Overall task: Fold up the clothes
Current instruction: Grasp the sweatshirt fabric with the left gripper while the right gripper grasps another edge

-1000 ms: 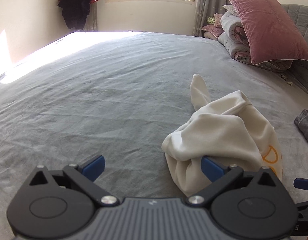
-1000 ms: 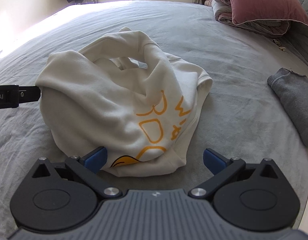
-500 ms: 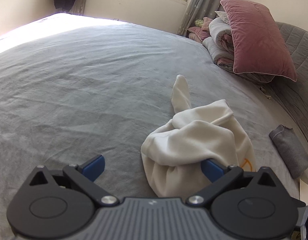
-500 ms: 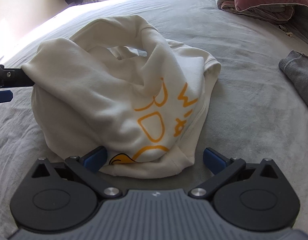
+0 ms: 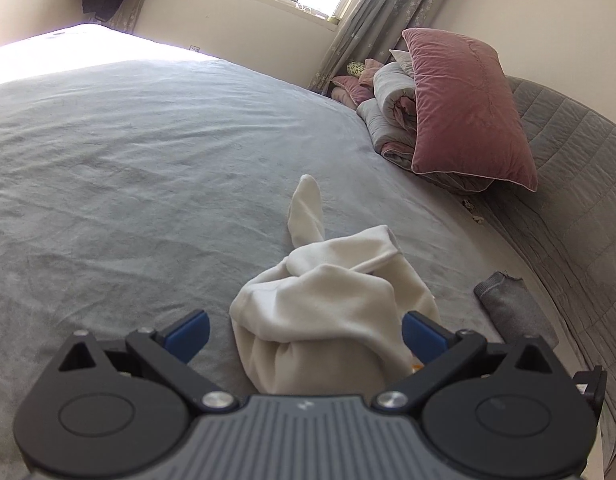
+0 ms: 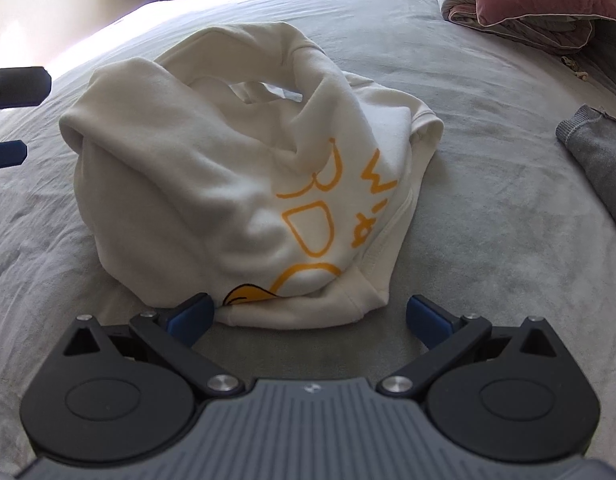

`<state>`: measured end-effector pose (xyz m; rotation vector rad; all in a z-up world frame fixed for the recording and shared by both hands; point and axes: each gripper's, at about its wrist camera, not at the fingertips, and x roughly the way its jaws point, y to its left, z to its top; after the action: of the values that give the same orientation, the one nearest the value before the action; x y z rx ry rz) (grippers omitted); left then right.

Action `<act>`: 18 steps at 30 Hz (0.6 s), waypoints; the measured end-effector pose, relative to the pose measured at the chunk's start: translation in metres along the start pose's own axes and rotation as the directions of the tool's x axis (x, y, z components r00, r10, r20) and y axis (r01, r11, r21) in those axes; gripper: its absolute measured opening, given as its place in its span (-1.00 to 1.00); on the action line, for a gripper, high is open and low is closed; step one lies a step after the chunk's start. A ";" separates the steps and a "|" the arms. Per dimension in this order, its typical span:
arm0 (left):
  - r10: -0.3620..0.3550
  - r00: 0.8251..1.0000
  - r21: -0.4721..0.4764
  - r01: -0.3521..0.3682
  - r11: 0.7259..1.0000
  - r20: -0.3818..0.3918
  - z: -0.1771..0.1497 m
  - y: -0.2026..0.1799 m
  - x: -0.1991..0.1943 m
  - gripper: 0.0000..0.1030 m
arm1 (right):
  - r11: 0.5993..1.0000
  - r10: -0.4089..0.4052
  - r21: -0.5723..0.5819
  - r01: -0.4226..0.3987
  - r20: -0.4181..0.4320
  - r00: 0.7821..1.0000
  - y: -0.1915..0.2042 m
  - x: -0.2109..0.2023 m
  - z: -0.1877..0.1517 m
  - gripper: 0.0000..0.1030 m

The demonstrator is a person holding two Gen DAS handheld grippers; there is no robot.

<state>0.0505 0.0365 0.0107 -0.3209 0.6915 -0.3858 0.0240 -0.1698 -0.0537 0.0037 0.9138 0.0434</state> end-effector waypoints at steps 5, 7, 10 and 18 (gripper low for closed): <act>0.023 0.998 0.027 -0.025 0.999 0.056 -0.005 -0.013 0.007 0.96 | 1.000 -0.009 -0.006 0.009 -0.006 1.000 0.000 -0.008 -0.004 1.00; 0.030 0.997 0.050 -0.033 0.998 0.074 -0.007 -0.019 0.010 0.87 | 1.000 -0.004 0.001 0.004 0.001 1.000 -0.003 -0.012 -0.004 1.00; 0.040 0.996 0.064 -0.045 0.997 0.080 -0.009 -0.024 0.017 0.63 | 1.000 -0.011 0.020 0.010 0.023 1.000 -0.009 -0.020 -0.004 1.00; 0.100 0.991 0.098 -0.109 0.989 0.091 -0.020 -0.033 0.023 -0.33 | 0.997 -0.010 0.079 0.006 0.050 0.999 -0.023 -0.032 -0.001 1.00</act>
<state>0.0453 -0.0057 -0.0030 -0.2016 0.5991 -0.3051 0.0046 -0.1944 -0.0289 0.0736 0.8649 -0.0003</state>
